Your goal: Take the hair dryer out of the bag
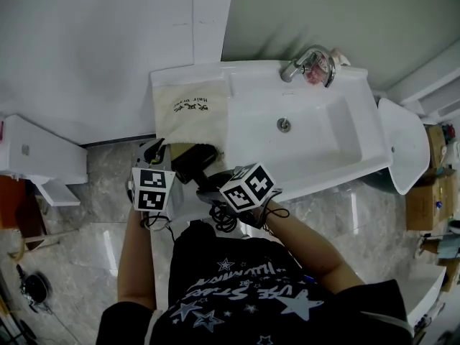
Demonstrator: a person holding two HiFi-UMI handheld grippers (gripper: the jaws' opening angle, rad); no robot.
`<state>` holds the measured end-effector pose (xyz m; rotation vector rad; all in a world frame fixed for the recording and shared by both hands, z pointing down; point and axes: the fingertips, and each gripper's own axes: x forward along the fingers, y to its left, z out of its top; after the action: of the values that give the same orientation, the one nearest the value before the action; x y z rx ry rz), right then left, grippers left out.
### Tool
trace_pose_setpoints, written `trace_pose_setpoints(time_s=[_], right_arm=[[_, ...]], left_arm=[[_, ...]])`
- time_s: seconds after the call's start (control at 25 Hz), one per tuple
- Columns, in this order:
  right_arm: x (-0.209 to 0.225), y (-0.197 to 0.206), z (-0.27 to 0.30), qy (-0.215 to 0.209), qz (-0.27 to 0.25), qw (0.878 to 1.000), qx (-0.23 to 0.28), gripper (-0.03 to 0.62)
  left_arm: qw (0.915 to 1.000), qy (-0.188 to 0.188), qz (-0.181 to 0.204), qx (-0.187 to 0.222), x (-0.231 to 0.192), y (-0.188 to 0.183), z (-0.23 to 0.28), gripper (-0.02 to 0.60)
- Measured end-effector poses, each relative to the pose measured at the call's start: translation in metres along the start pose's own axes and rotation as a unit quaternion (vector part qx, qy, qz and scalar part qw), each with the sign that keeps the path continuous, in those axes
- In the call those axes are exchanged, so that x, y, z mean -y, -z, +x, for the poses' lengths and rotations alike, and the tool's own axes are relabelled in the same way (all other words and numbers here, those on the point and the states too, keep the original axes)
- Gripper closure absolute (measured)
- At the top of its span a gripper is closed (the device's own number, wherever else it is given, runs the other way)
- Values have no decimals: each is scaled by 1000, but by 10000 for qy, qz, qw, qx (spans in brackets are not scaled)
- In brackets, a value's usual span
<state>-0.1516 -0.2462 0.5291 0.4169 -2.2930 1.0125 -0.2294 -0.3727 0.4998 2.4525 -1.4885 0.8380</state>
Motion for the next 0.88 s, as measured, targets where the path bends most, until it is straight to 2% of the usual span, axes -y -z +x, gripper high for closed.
trace_pose_setpoints(time_s=[0.24, 0.4, 0.44, 0.56, 0.68, 0.88], right_arm=[[-15, 24, -31, -139, -197, 9997, 96, 408], [-19, 36, -53, -258, 2, 9990, 359, 408], [-20, 40, -59, -277, 51, 9986, 455, 408], [-21, 51, -76, -235, 115, 9972, 694, 408], [-22, 63, -93, -172, 95, 9960, 867, 408], [-26, 79, -126, -120, 58, 9921, 1249, 408]], left_arm=[[9997, -172, -125, -129, 11, 6, -9, 545], [9991, -350, -135, -217, 19, 14, -16, 539], [9989, -387, -143, -224, 21, 16, -19, 522], [9984, -486, -182, -211, 31, 20, -29, 396], [9979, -584, -232, -182, 45, 23, -44, 366], [9962, -817, -295, -38, 78, 21, -77, 350]])
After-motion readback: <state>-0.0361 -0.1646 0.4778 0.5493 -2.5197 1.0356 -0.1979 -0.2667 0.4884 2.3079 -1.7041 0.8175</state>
